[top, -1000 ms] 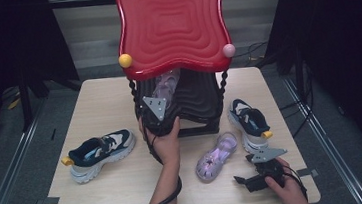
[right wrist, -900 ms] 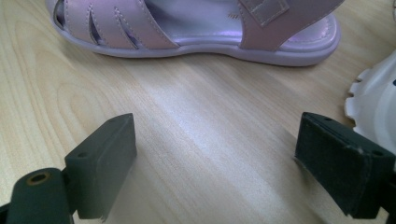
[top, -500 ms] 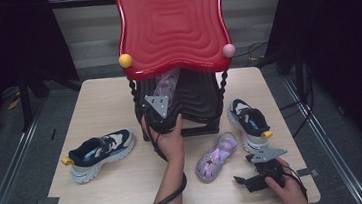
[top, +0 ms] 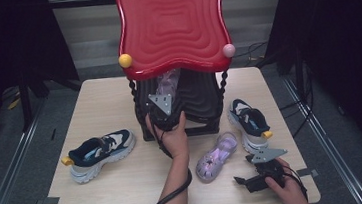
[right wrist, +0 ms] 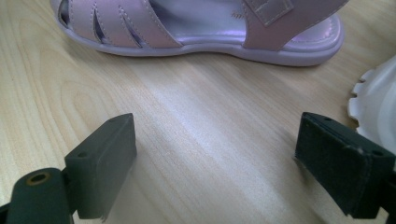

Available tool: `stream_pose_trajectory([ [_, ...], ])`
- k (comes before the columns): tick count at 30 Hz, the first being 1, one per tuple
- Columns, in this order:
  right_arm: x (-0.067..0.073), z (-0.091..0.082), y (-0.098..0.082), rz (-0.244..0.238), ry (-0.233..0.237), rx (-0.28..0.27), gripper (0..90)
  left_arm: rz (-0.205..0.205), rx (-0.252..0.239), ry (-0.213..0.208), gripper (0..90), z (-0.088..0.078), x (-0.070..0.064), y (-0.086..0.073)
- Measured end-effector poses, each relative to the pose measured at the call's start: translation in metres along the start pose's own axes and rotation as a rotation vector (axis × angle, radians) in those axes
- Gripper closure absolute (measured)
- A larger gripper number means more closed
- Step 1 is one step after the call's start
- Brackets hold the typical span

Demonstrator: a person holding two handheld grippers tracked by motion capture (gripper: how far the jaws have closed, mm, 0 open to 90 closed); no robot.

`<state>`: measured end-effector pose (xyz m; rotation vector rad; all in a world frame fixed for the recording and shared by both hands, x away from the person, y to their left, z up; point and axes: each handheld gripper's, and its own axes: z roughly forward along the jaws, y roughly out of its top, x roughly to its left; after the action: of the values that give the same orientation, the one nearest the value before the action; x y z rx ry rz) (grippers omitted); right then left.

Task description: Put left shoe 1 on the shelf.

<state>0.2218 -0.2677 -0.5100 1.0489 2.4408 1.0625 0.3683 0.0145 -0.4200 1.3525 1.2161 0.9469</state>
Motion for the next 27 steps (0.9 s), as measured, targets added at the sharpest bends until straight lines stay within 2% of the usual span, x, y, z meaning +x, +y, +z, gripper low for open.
stream_pose_trajectory([
  [10, 0.0, 0.0, 0.0, 0.0, -0.001, 0.002, 11.7, -0.007, 0.001, 0.008, 37.6, 0.007, -0.007, -0.004],
  [12, 0.0, 0.0, 0.0, 0.0, -0.001, 0.001, 11.7, -0.019, -0.003, 0.003, 37.5, 0.008, -0.006, -0.005],
  [20, 0.0, 0.0, 0.0, 0.0, 0.0, 0.001, 11.7, -0.021, -0.002, 0.02, 37.6, 0.01, -0.004, -0.006],
  [27, 0.0, 0.0, 0.0, -0.001, -0.001, 0.001, 11.7, -0.046, 0.004, 0.04, 37.6, 0.012, 0.001, -0.008],
])
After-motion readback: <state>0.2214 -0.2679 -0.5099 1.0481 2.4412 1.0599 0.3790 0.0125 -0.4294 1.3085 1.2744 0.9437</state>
